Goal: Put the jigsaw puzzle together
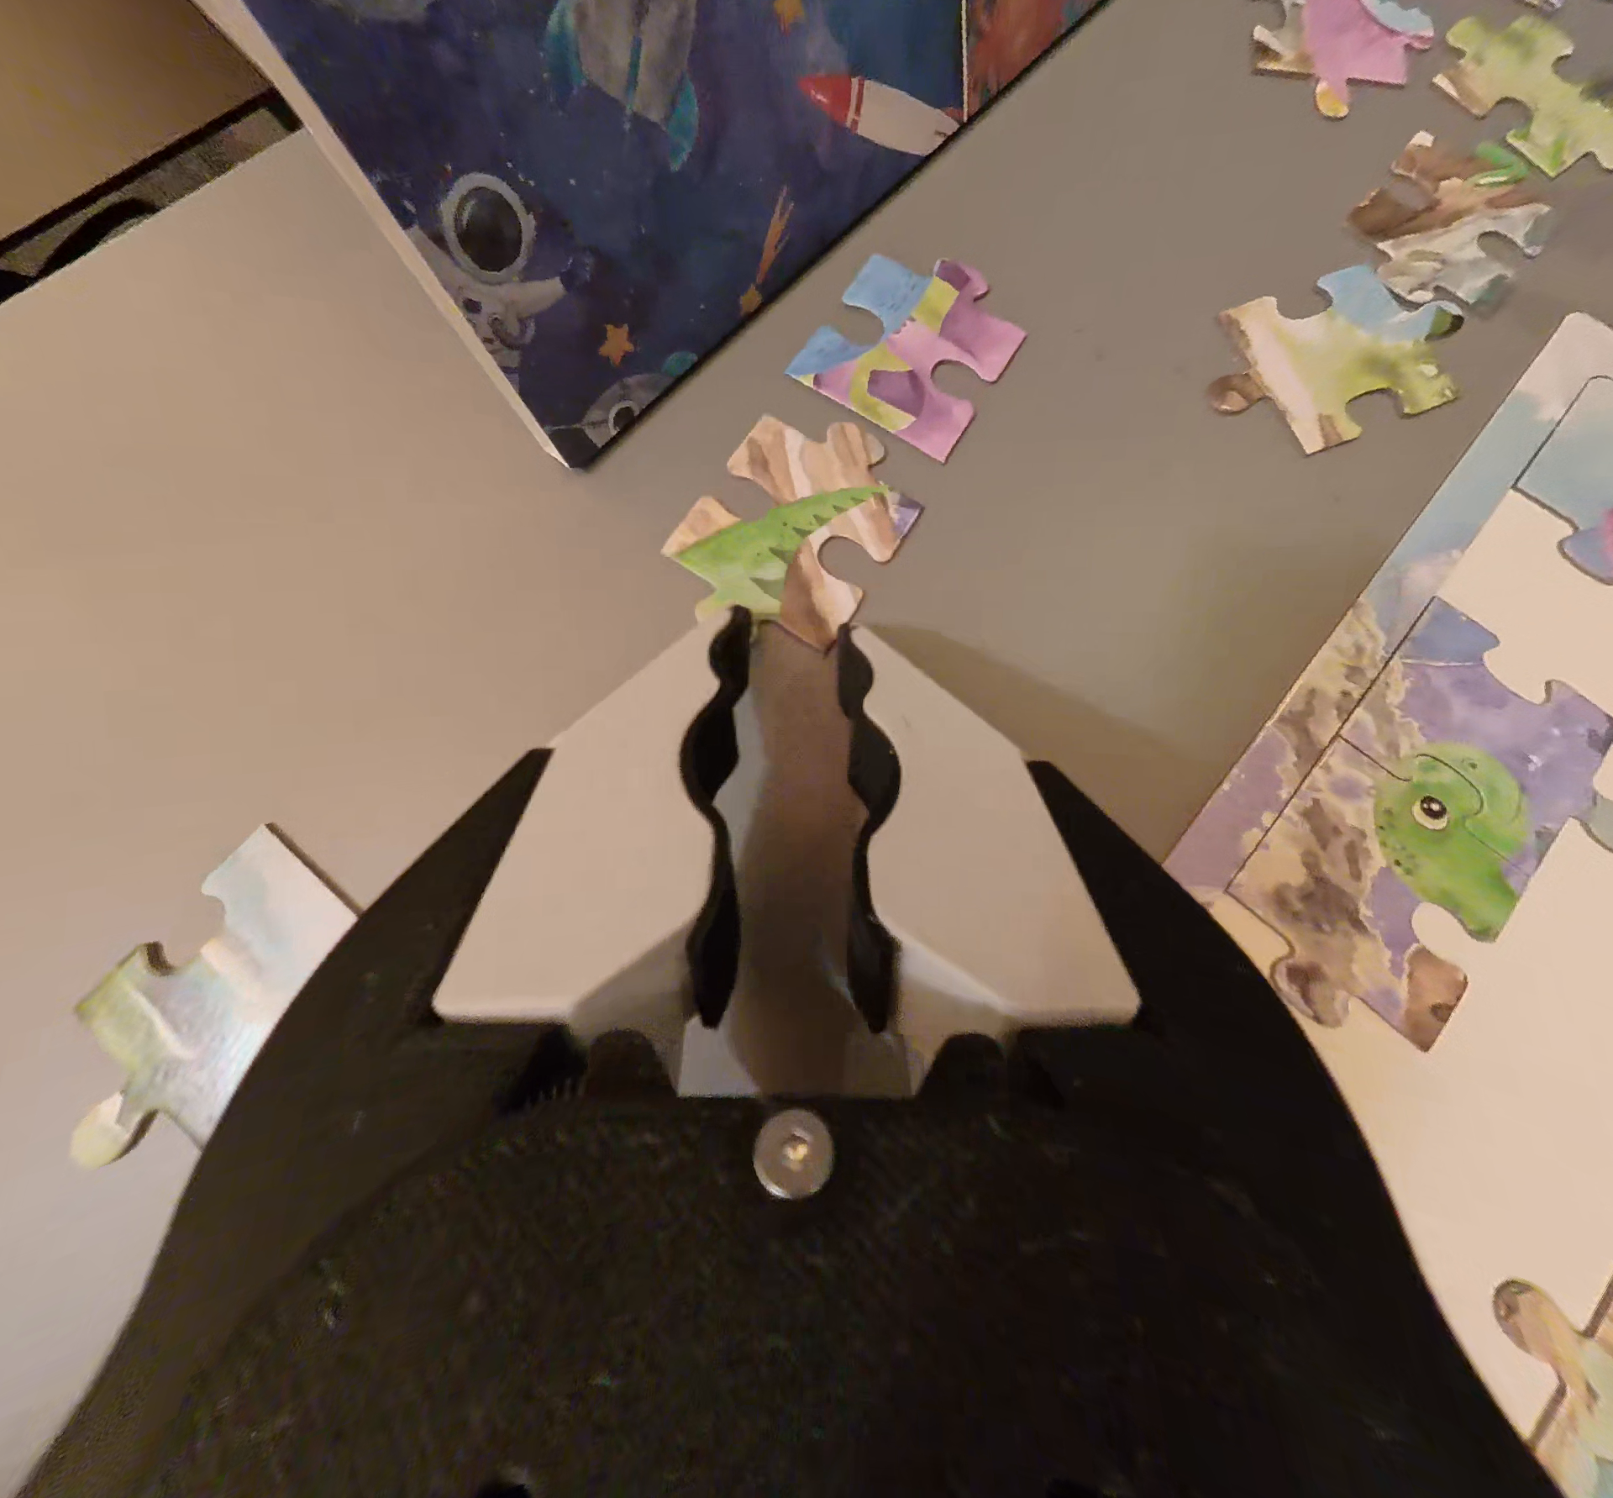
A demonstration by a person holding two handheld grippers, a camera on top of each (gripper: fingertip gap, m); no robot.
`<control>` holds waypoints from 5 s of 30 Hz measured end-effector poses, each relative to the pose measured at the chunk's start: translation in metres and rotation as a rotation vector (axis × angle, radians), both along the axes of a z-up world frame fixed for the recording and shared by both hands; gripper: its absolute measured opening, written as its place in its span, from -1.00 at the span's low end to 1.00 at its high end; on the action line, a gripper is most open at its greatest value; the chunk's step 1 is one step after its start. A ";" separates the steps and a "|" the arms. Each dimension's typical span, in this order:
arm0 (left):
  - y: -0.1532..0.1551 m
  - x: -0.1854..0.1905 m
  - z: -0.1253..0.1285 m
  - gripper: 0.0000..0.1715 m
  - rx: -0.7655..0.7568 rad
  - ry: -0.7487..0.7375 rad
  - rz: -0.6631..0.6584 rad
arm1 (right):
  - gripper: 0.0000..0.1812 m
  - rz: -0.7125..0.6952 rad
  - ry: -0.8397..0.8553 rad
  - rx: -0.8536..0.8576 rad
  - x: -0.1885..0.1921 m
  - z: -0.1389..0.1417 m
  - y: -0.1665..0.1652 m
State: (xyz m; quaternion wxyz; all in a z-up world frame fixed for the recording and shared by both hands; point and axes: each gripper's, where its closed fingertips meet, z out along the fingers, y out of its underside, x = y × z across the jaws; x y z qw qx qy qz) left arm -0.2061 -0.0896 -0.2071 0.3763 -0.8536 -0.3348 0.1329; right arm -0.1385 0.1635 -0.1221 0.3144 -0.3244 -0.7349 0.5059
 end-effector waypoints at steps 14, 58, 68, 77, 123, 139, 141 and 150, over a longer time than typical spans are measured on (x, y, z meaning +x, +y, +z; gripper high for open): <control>-0.003 -0.003 -0.003 -0.23 -0.042 0.020 0.028 | -0.72 0.019 -0.004 0.018 0.002 -0.003 -0.007; -0.001 0.000 -0.003 -0.32 -0.065 0.048 0.009 | -0.72 0.039 -0.025 0.026 0.002 -0.011 -0.013; -0.001 0.001 -0.003 -0.35 -0.067 0.050 0.002 | -0.72 0.044 -0.032 0.031 0.002 -0.013 -0.015; 0.002 0.004 -0.004 -0.44 -0.059 0.026 -0.021 | -0.72 0.046 -0.029 0.036 0.003 -0.013 -0.016; 0.004 0.008 -0.005 -0.59 -0.079 0.047 -0.048 | -0.72 0.058 -0.028 0.056 0.004 -0.014 -0.020; 0.004 0.008 -0.004 -0.59 -0.079 0.047 -0.047 | -0.72 0.061 -0.031 0.055 0.004 -0.015 -0.021; 0.004 0.008 -0.004 -0.59 -0.079 0.048 -0.047 | -0.72 0.061 -0.032 0.056 0.004 -0.015 -0.021; 0.004 0.008 -0.004 -0.60 -0.079 0.052 -0.049 | -0.72 0.063 -0.037 0.056 0.004 -0.017 -0.022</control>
